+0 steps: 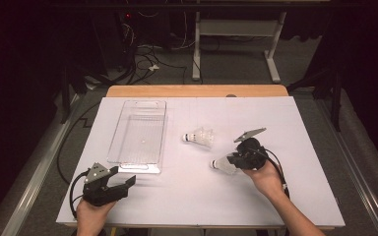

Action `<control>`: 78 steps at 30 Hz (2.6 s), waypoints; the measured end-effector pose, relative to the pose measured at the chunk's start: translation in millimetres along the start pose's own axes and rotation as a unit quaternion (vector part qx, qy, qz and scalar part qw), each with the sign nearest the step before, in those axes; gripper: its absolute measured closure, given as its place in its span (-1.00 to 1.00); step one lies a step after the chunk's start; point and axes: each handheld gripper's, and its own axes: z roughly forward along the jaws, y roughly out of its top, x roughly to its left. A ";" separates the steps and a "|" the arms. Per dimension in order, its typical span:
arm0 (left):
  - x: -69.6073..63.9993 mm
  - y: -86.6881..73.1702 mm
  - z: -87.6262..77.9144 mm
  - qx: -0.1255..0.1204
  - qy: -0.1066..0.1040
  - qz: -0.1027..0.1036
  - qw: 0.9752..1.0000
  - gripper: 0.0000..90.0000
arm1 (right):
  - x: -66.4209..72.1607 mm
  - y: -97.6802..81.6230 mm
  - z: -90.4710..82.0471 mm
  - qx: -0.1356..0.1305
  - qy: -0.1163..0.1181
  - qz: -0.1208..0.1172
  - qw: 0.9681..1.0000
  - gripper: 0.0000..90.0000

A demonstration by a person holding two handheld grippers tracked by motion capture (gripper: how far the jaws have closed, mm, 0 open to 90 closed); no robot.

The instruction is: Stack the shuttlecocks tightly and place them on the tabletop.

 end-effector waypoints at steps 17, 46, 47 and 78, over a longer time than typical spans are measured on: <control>1.0 -0.2 -0.2 0.000 -0.003 -0.004 1.000 -0.42 | -10.1 -2.8 9.1 -0.007 -0.012 0.023 1.000 0.47; 0.6 -1.4 -2.8 -0.005 -0.005 -0.008 1.000 -0.42 | -21.7 -23.5 6.7 -0.023 -0.020 0.055 0.998 0.27; 0.5 -1.4 -2.8 -0.006 -0.005 -0.009 1.000 -0.42 | -21.9 -24.4 6.4 -0.023 -0.020 0.058 0.998 0.27; -0.4 -1.2 -2.9 -0.005 0.000 -0.006 1.000 -0.42 | -9.4 -61.2 -28.1 -0.073 -0.013 0.059 0.996 0.35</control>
